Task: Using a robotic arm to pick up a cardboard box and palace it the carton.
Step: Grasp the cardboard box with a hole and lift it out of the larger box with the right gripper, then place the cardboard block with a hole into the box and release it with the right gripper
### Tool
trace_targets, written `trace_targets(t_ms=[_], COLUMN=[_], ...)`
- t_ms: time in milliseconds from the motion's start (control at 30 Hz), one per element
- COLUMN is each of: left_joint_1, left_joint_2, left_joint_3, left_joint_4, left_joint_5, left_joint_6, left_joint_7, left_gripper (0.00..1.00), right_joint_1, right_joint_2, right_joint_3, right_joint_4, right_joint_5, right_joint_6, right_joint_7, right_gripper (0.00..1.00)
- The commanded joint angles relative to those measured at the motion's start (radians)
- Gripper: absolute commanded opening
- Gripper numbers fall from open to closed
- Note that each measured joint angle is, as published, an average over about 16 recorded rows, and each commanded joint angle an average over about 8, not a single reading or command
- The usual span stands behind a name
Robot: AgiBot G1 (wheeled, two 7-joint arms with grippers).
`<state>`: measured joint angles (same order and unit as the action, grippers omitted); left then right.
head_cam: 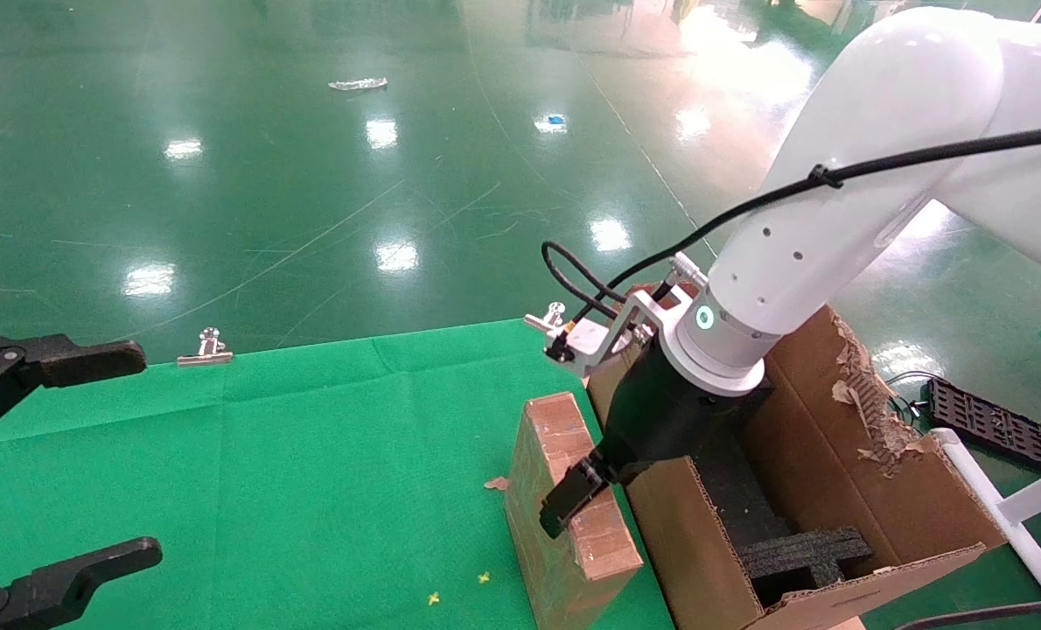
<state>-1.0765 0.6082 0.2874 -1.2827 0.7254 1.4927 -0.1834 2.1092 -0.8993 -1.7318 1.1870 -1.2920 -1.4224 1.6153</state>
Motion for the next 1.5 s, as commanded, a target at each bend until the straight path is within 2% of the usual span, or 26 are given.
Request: trace_targets(t_ms=[33, 100, 933, 1100, 1300, 1500], left_joint_1=[0.0, 0.0, 0.0, 0.0, -0.001, -0.001], left_joint_2=[0.0, 0.0, -0.001, -0.001, -0.001, -0.001], left_joint_3=[0.0, 0.0, 0.002, 0.002, 0.003, 0.003], left_joint_4=[0.0, 0.0, 0.0, 0.0, 0.0, 0.0], left_joint_5=[0.0, 0.0, -0.001, -0.002, -0.002, -0.002], left_joint_6=[0.0, 0.0, -0.001, -0.001, -0.001, -0.001], left_joint_7=[0.0, 0.0, 0.001, 0.001, 0.001, 0.001], left_gripper=[0.09, 0.0, 0.0, 0.0, 0.0, 0.0], right_joint_1=[-0.001, -0.002, 0.016, 0.068, 0.17, 0.27], right_joint_2=[0.004, 0.007, 0.04, 0.086, 0.19, 0.275], right_joint_3=[-0.004, -0.005, 0.001, 0.041, 0.125, 0.167], right_joint_4=[0.014, 0.024, 0.058, 0.061, 0.047, -0.006], right_joint_5=[-0.005, -0.008, -0.033, -0.029, -0.025, -0.088], right_joint_6=[0.001, 0.003, 0.03, 0.061, 0.129, 0.159], right_joint_7=[0.01, 0.016, 0.017, -0.046, -0.178, -0.253], right_gripper=[0.0, 0.0, 0.0, 0.0, 0.0, 0.0])
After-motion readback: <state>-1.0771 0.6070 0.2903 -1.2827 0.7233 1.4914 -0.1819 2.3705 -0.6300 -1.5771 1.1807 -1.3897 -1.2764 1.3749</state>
